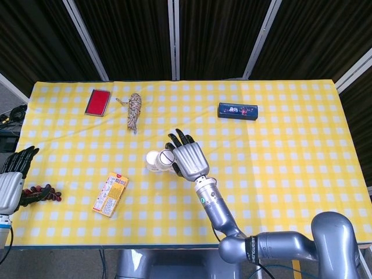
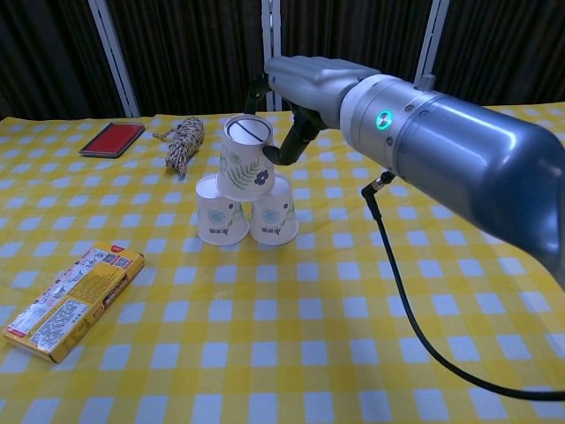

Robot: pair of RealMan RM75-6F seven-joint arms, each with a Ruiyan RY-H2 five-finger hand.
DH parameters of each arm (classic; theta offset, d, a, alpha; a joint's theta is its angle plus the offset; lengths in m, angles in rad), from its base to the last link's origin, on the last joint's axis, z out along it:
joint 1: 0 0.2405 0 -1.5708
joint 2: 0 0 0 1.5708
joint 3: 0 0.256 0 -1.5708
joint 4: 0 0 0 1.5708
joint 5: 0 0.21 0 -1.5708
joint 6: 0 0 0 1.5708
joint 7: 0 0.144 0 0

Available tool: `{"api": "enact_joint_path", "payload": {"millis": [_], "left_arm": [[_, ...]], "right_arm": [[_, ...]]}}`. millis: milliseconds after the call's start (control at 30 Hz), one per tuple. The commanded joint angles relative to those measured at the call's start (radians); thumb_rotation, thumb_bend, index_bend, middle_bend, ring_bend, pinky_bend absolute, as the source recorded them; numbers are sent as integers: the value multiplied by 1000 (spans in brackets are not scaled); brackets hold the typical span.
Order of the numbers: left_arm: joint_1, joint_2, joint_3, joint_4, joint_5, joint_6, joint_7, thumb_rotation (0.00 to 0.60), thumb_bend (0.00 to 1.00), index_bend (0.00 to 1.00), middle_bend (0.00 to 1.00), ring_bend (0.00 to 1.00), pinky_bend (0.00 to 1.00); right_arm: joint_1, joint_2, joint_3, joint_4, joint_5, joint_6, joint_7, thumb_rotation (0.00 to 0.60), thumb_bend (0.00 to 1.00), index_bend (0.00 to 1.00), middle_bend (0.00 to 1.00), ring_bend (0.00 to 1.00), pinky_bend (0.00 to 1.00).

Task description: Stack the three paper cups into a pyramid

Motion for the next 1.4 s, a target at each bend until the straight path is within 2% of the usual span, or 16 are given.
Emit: {"api": "enact_joint_path", "payload": {"millis": [33, 533, 733, 967, 1167, 1267, 1400], "left_arm": [[0, 2, -1, -1, 0, 0, -5, 600, 229, 0, 0, 0, 0], [1, 6, -4, 3, 1, -1, -20, 600, 228, 0, 0, 0, 0], [-1, 5, -3, 1, -1, -5, -11, 600, 229, 0, 0, 0, 0], [1, 5, -3, -2, 1, 0, -9, 600, 228, 0, 0, 0, 0], [3, 4, -2, -2, 4, 3, -6, 600, 228, 0, 0, 0, 0], [4, 3, -1, -1, 7, 6, -3, 600, 229, 0, 0, 0, 0], [9, 0, 1, -4, 14, 18, 5, 600, 229, 0, 0, 0, 0]], "right_arm": [[10, -11, -1, 20, 9, -3, -1, 600, 360, 474, 141, 0, 213], [33, -55, -8, 100, 5, -2, 24, 600, 327, 462, 135, 0, 211], [33, -54, -16, 103, 10, 10, 4, 600, 245, 336, 86, 0, 175], [20, -34, -25, 72, -3, 33, -2, 600, 210, 220, 61, 0, 173], [-19, 19, -53, 7, -29, 73, -8, 600, 205, 190, 42, 0, 169], [-56, 64, -80, -32, -60, 98, 6, 600, 206, 186, 28, 0, 156], [-137, 156, -143, -80, -141, 143, 62, 600, 206, 164, 5, 0, 128]]}}
